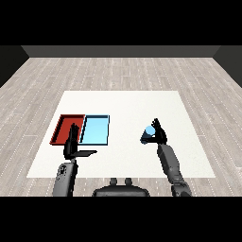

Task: Pick the blue can and put it in the blue box

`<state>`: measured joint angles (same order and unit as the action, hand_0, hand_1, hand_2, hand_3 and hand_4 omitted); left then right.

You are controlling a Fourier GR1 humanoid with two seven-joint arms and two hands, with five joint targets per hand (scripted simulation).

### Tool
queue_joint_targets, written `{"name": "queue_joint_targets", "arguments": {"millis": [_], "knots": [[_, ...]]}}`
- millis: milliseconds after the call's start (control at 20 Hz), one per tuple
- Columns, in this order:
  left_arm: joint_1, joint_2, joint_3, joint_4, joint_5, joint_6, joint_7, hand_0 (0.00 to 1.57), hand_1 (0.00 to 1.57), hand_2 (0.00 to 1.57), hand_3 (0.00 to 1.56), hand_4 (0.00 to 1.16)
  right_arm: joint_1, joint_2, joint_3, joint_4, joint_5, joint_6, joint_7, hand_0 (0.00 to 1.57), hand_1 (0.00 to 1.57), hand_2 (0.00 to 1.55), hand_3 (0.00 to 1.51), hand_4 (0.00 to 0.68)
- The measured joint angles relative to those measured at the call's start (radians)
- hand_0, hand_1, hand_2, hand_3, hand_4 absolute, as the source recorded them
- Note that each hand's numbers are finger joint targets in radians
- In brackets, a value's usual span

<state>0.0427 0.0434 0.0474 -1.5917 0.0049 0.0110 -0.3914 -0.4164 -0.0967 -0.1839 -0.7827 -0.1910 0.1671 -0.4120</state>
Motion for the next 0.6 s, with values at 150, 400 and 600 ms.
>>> {"name": "queue_joint_targets", "arguments": {"millis": [150,400,600], "knots": [[0.003,-0.001,0.001,0.006,0.002,-0.002,-0.005,0.0,0.0,0.0,0.0,0.0,-0.039,0.004,-0.004,0.06,-0.001,-0.002,-0.021,0.0,0.0,0.0,0.0,0.0],[-0.015,0.01,0.012,0.005,0.011,-0.009,0.015,0.0,0.0,0.0,0.0,0.0,-0.019,0.019,0.015,0.041,0.0,-0.02,-0.016,0.0,0.0,0.0,0.0,0.0],[0.003,-0.011,-0.008,0.006,0.0,0.0,-0.005,0.0,0.0,0.0,0.0,0.0,-0.033,0.012,0.018,0.053,0.001,-0.03,-0.014,0.0,0.0,0.0,0.0,0.0]]}}
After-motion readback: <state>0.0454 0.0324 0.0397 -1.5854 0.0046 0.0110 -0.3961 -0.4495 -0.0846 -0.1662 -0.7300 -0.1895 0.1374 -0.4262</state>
